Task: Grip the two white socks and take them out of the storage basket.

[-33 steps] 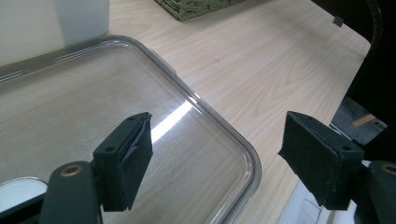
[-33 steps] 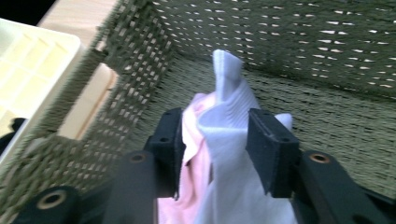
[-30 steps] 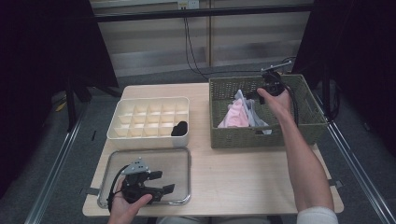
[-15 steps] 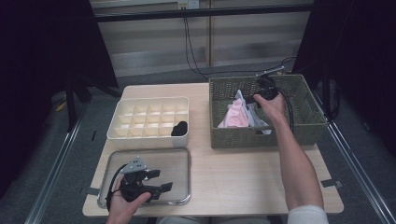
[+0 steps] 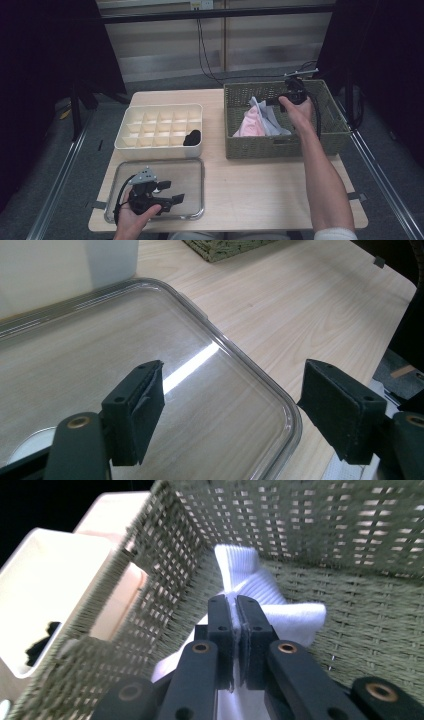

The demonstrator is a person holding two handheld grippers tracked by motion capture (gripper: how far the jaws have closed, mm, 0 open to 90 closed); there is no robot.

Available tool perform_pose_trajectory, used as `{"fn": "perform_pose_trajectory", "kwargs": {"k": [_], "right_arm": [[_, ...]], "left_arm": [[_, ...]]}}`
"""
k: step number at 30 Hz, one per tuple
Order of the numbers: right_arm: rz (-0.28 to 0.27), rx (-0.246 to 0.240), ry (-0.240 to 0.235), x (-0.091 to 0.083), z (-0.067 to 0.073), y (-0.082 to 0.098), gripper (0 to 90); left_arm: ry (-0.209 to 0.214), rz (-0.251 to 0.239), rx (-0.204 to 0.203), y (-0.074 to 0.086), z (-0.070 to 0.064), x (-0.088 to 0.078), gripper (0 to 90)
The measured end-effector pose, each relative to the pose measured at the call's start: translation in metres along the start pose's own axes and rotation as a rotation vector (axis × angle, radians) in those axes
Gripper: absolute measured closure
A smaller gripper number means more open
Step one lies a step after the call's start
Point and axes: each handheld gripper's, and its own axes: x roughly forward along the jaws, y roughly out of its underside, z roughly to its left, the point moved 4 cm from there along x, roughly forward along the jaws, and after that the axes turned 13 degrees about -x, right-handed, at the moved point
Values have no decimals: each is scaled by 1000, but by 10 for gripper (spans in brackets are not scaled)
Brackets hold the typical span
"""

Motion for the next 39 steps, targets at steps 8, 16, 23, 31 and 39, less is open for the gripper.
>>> {"fn": "perform_pose_trajectory", "kwargs": {"k": [8,16,23,31,39], "right_arm": [[-53,-30,-3,-22,7,-6,862],[-118,-17,-60,-39,10,-11,862],[-151,-19,-81,-51,13,-15,862],[-199,-44,-96,-63,24,-27,862],[-211,-60,-97,-70,30,-33,862]], "left_arm": [[-9,-7,-6,1,2,0,254],[-7,-10,-12,0,2,2,255],[-3,-4,-7,-1,2,5,255],[-1,-7,-10,-2,3,5,256],[-5,-10,-13,-2,3,5,257]]}}
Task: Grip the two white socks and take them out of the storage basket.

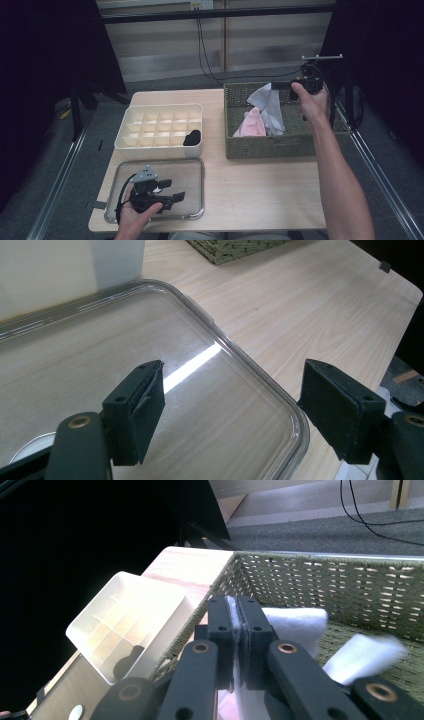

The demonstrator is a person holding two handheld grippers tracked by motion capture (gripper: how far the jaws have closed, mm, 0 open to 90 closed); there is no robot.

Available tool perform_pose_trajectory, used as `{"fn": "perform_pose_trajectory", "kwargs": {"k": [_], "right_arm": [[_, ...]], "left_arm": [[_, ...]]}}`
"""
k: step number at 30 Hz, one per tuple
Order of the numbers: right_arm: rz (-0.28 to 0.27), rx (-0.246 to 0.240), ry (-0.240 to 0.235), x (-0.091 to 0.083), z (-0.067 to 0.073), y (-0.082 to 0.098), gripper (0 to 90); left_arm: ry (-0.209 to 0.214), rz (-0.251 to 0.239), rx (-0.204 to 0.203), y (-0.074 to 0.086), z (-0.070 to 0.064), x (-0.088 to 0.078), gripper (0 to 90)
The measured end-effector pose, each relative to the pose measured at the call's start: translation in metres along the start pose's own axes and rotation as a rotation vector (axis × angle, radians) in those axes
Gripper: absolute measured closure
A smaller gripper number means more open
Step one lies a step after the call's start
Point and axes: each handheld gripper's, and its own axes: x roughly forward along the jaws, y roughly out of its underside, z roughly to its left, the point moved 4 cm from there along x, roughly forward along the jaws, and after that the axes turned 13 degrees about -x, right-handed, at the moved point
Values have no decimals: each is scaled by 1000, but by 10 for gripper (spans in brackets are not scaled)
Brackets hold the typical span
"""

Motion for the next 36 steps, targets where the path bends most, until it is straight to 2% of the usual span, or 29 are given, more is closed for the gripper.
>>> {"fn": "perform_pose_trajectory", "kwargs": {"k": [15,21,36], "right_arm": [[-45,-29,-26,-11,12,-10,862],[-66,-20,-30,-18,14,-14,862],[-102,-54,-57,-34,36,-22,862]], "left_arm": [[-3,-3,-1,0,-2,1,270],[-1,-6,-3,0,-3,2,270],[0,-9,-9,-1,-4,5,270]]}}
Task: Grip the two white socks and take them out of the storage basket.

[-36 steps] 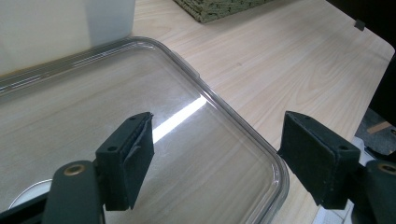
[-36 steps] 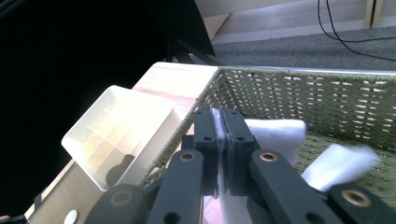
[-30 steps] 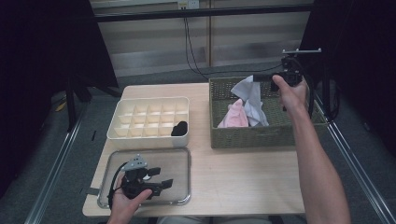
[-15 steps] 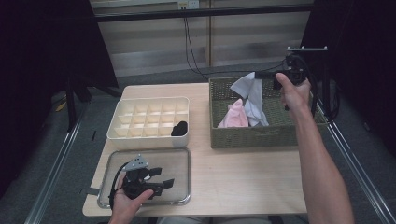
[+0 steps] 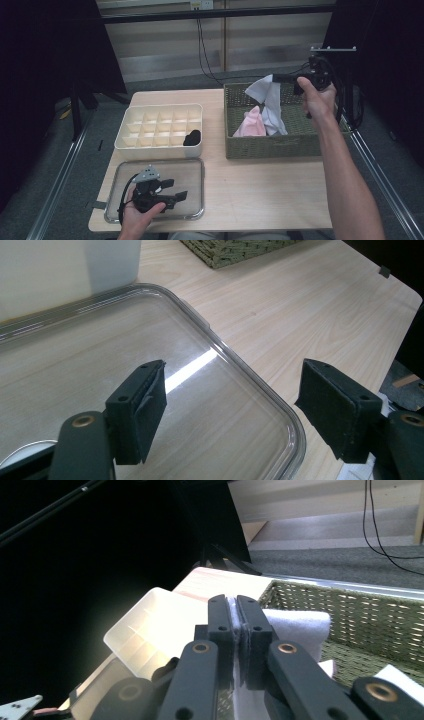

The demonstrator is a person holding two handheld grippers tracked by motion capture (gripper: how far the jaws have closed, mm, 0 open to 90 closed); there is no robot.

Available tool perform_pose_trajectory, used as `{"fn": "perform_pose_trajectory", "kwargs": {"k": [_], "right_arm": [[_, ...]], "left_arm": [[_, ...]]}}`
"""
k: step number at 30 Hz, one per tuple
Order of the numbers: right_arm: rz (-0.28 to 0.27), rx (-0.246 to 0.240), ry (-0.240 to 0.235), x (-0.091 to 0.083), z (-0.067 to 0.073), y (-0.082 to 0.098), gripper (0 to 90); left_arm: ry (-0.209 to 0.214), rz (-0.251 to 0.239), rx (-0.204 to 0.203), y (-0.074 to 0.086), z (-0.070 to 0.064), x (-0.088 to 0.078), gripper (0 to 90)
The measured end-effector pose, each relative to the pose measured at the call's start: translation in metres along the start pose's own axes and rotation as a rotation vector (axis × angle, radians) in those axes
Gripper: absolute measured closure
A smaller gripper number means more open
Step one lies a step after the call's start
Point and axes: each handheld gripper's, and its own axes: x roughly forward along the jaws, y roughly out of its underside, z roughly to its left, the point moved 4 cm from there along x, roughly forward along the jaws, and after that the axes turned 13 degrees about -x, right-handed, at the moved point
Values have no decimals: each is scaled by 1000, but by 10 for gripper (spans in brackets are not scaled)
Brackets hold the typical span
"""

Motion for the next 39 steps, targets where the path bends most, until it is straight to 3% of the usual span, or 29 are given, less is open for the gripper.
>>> {"fn": "perform_pose_trajectory", "kwargs": {"k": [7,17,23,28,39], "right_arm": [[-26,-33,-9,-9,15,-5,862],[-58,-29,-28,-20,29,-2,863],[-80,-35,-47,-28,40,-2,863],[-90,-31,-60,-32,49,0,863],[-90,-37,-90,-37,69,14,863]], "left_arm": [[-4,2,6,-1,0,0,272],[4,-4,16,-3,-9,3,272],[-4,-30,18,-12,-7,3,301],[13,-51,13,-21,-8,1,301],[15,-33,11,-29,-7,7,294]]}}
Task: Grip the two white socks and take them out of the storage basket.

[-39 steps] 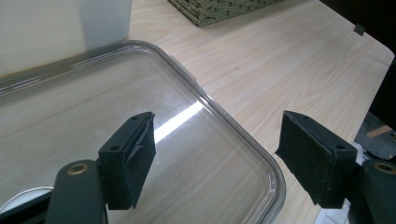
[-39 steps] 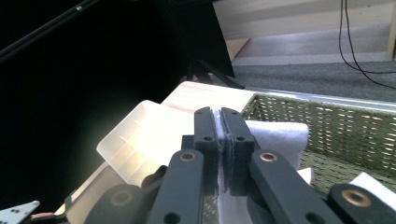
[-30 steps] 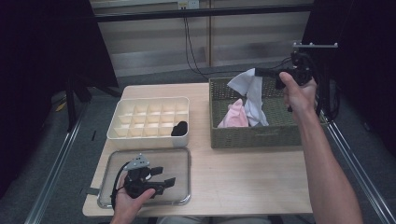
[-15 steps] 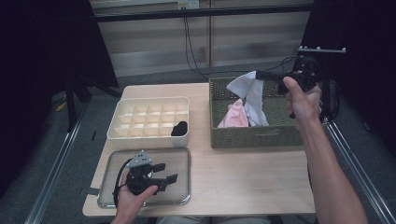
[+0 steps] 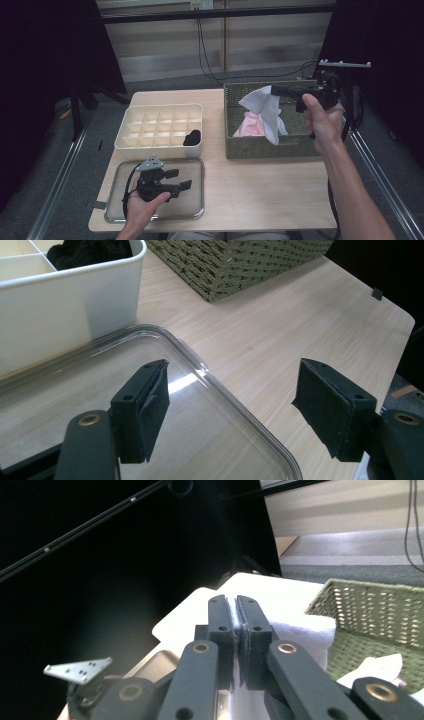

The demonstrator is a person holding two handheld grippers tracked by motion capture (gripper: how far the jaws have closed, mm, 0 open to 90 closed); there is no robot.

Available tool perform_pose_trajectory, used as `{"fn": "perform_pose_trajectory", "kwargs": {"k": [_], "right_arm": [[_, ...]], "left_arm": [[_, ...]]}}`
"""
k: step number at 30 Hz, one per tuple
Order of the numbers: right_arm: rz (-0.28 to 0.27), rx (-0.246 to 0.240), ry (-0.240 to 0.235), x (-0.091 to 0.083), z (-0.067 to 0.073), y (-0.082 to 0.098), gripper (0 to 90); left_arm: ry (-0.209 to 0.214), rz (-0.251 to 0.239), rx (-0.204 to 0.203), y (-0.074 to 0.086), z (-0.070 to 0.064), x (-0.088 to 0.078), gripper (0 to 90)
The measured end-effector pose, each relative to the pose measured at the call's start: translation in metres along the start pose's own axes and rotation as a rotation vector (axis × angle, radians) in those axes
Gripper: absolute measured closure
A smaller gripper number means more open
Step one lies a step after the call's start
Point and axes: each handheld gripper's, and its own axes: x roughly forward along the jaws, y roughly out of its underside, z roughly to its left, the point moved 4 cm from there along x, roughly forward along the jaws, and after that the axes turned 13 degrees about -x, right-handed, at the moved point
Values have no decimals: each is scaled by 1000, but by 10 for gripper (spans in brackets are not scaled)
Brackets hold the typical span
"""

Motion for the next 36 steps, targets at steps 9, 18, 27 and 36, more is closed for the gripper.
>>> {"fn": "perform_pose_trajectory", "kwargs": {"k": [9,18,27,36], "right_arm": [[12,-23,-24,-7,20,12,863],[17,-25,-74,-11,45,33,863],[48,-23,-95,-3,60,60,863],[83,15,-103,18,64,96,864]], "left_arm": [[-1,2,2,-2,-3,5,293],[-3,2,28,-8,-14,16,309],[27,4,27,-13,-22,23,295],[18,1,26,-13,-22,24,357]]}}
